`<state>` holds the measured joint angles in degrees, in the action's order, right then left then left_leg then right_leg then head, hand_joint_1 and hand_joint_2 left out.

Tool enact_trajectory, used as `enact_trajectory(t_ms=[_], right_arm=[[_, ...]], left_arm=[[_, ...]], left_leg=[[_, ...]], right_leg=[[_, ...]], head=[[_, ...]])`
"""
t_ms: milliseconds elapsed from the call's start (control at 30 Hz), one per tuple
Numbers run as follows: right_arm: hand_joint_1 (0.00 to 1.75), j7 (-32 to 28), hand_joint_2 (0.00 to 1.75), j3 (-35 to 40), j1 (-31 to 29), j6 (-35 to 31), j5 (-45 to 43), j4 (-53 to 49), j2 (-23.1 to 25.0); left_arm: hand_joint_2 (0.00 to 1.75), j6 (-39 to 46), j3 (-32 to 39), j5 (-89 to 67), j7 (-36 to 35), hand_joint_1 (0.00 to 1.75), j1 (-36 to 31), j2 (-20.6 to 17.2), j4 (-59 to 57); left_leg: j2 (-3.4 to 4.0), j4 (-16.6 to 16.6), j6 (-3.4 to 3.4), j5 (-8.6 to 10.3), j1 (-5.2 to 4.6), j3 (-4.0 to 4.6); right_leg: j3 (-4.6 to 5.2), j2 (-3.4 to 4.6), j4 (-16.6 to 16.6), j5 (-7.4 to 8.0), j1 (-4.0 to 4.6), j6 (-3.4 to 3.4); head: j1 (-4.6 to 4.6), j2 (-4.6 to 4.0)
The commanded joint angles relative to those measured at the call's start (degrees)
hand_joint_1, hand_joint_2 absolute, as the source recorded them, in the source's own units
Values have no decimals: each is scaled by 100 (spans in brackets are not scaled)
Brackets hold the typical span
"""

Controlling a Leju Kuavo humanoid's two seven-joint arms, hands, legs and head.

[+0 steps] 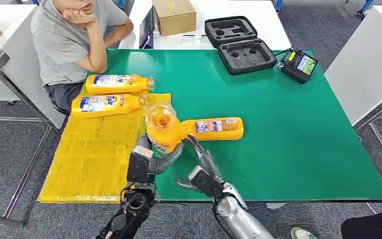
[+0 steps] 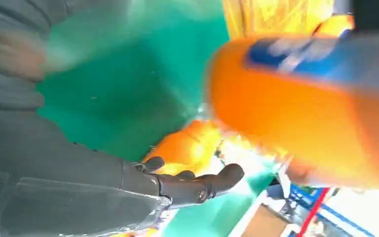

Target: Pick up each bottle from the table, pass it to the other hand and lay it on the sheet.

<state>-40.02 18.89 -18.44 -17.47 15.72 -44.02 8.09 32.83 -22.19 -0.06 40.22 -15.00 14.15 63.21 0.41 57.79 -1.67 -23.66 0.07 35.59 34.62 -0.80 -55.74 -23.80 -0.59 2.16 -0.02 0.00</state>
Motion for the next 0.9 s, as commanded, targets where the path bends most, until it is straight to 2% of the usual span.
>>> enact_trajectory(t_ms=[33, 100, 200, 300, 600, 667, 800, 900], right_arm=[[0, 2, 175, -159, 99, 116, -80, 70, -84], [0, 2, 175, -131, 111, 164, -74, 77, -53], [0, 2, 175, -123, 120, 182, -86, 70, -47], [0, 2, 175, -140, 130, 250, -143, 67, -36], [0, 2, 175, -140, 123, 273, -159, 72, -27], [0, 2, 175, -141, 115, 339, -199, 83, 6], [0, 2, 175, -42, 3, 462, -207, 201, 101], [0, 2, 175, 58, -99, 597, -272, 269, 133]], left_arm=[[175, 171, 110, -331, -22, 175, -461, -947, -194], [175, 329, -36, -760, -22, 175, -693, -1223, -488], [175, 301, -50, -936, -22, 175, -815, -1366, -688], [175, 275, -25, -1255, -117, 175, -1032, -1676, -1042], [175, 234, -52, -1352, -196, 175, -1076, -1726, -1158], [175, 149, -70, -1544, -450, 175, -1197, -1957, -1334], [175, 662, -330, -2909, -737, 175, -1721, -2613, -1950], [175, 702, -552, -3894, -1277, 175, -2097, -2879, -2536]], left_leg=[[2, -5, 9, -5, 4, -17], [2, -3, 11, -7, 5, -23], [3, -5, 13, -9, 6, -35], [1, -6, 10, -2, 3, -20], [1, -3, 8, 0, 2, -16], [3, -4, 10, 0, 3, -18], [8, 1, 12, 2, 6, -10], [14, 4, 20, -3, 11, -22]], right_leg=[[-15, 8, 3, -4, 4, -8], [-20, 9, 1, -7, 4, -9], [-31, 13, 2, -9, 4, -11], [-18, 8, 1, -3, 2, -9], [-12, 5, -1, -4, 0, -6], [-15, 8, 1, -4, 1, -7], [-7, 13, -4, -1, 4, -10], [-13, 24, -11, -5, 9, -17]], head=[[0, 0], [0, 0], [4, 0], [2, 0], [0, 0], [2, 0], [2, 0], [2, 0]])
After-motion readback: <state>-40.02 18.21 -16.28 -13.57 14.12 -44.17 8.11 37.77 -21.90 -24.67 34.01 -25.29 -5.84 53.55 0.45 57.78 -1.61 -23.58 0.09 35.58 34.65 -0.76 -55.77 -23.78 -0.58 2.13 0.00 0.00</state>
